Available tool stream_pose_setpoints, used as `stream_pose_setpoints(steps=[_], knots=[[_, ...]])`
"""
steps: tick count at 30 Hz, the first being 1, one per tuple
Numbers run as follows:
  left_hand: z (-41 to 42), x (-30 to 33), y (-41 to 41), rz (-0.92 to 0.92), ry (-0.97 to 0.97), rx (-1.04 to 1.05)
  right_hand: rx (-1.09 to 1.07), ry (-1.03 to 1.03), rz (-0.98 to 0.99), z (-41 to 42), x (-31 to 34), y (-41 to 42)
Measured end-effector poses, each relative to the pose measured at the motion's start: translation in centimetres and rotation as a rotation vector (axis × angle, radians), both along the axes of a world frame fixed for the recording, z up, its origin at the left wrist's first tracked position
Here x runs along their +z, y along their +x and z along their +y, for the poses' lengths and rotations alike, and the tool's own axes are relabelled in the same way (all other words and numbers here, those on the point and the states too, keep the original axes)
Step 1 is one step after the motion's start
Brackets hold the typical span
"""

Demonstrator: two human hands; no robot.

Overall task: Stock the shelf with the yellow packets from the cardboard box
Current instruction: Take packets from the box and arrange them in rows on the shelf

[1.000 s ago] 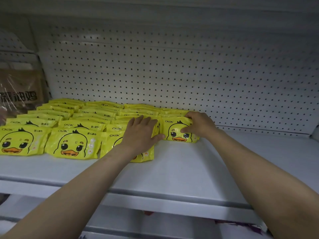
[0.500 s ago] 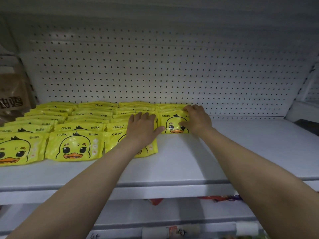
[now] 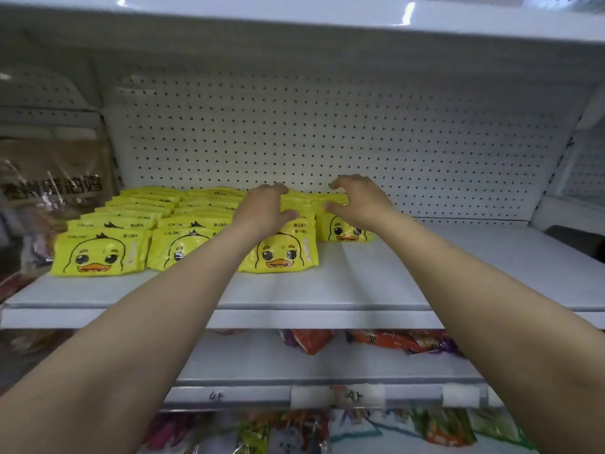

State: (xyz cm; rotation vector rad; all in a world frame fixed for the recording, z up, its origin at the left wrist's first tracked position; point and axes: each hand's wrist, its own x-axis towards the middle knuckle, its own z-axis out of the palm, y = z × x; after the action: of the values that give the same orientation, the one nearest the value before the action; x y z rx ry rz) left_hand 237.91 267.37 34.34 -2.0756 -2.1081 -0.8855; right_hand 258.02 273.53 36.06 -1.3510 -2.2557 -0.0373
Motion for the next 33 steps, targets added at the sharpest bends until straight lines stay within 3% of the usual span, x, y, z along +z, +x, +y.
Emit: stream_pose_setpoints(steps=[8,19,33], knots=[[-12.1,0.9,-2.9,0.051,0.112,0.209,0.249,0.110,-0.006,-9.1,2.0,-3.2],[-32.9,-2.0,-5.1,0.165,0.133,0.473,0.634,0.105,0.031,-23.5,-1.5,-8.8],[-47.9,-6.0,-17.0,0.209,0.050,0.760,0.944,0.024,-0.031,-34.4,-6.0,-25.7]])
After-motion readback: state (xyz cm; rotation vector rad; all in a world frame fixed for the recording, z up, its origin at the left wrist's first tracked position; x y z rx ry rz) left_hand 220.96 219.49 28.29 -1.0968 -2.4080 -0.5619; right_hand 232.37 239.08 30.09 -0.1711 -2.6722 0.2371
